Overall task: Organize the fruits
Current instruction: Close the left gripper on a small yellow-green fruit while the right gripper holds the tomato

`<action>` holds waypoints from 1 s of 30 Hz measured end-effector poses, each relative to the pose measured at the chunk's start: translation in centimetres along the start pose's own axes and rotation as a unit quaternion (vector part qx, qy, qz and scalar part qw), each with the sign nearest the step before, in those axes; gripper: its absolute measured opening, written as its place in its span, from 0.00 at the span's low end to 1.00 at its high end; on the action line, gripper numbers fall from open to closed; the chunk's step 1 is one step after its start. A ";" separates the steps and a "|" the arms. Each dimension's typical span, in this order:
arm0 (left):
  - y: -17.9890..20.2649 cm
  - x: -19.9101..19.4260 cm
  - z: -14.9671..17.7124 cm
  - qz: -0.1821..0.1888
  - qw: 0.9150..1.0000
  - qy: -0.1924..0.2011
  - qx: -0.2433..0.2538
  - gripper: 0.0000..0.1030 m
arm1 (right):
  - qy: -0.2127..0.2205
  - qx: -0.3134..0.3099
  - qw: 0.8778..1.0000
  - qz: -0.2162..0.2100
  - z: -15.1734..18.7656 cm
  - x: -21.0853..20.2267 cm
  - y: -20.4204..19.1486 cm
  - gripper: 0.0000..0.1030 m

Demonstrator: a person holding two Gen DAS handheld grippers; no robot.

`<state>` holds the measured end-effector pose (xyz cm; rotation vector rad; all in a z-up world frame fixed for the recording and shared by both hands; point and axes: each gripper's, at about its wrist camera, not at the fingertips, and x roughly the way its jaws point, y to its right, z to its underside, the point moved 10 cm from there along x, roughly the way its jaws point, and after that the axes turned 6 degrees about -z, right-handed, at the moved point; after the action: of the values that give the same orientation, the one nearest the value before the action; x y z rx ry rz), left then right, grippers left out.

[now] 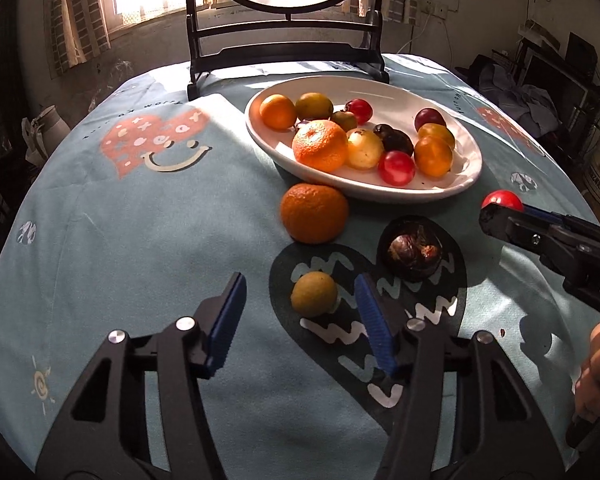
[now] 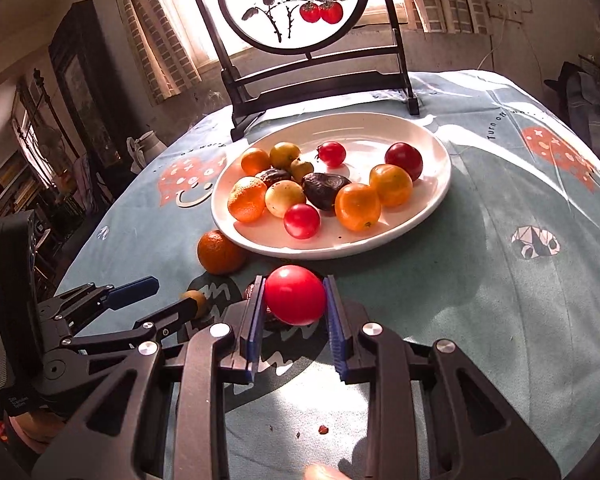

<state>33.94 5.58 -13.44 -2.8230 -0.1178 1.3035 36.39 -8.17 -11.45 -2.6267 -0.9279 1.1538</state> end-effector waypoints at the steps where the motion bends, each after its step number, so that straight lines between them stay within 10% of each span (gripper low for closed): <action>1: 0.2 0.0 0.1 0.001 1.000 0.000 0.005 0.55 | -0.002 0.000 1.000 -0.001 0.0 0.0 0.0 0.28; 30: 0.4 1.8 0.9 0.002 1.000 -0.025 0.011 0.25 | -0.014 -0.006 1.000 0.003 0.5 0.5 -0.3 0.28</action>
<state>34.38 5.34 -15.40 -2.7758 -0.0986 1.3678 36.19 -7.67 -12.03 -2.6310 -0.9374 1.1924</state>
